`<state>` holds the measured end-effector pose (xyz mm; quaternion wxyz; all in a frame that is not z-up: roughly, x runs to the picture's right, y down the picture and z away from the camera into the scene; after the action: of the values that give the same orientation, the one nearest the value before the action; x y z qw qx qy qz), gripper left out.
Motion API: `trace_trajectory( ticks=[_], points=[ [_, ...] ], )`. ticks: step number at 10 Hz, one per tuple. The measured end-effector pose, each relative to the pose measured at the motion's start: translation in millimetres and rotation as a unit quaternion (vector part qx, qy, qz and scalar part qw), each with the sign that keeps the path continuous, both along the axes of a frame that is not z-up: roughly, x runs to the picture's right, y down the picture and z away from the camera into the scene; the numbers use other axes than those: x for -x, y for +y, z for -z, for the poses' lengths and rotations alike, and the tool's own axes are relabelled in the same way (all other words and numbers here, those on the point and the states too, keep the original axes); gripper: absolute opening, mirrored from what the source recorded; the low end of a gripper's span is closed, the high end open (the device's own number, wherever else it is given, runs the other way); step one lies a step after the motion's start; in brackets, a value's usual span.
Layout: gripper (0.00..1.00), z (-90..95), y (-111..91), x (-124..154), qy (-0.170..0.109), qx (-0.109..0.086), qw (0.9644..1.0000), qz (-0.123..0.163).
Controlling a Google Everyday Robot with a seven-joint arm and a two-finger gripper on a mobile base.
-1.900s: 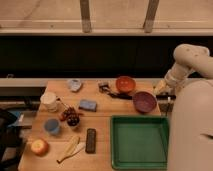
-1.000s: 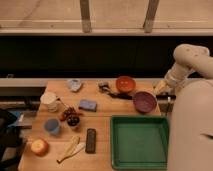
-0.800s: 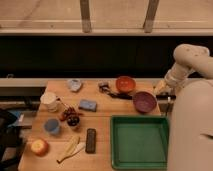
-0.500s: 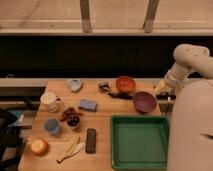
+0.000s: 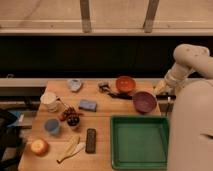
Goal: Place brush in red bowl
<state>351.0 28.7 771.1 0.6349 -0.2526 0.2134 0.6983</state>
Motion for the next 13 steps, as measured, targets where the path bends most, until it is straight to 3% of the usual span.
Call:
trace_trajectory(
  ticks=[3,5,7,10,12,13],
  points=[
    [0.75,0.9,-1,2,-0.003,-0.004,1.0000,0.007],
    [0.75,2.7,-10,19,-0.026,-0.025,0.9984,0.044],
    [0.75,0.0,-22,55,-0.059,-0.043,0.9935,0.087],
    [0.75,-5.7,-46,130,-0.116,-0.089,0.9761,0.161],
    [0.75,-3.3,-63,184,-0.170,-0.135,0.9560,0.198],
    [0.75,5.3,-69,207,-0.213,-0.154,0.9448,0.196]
  ],
)
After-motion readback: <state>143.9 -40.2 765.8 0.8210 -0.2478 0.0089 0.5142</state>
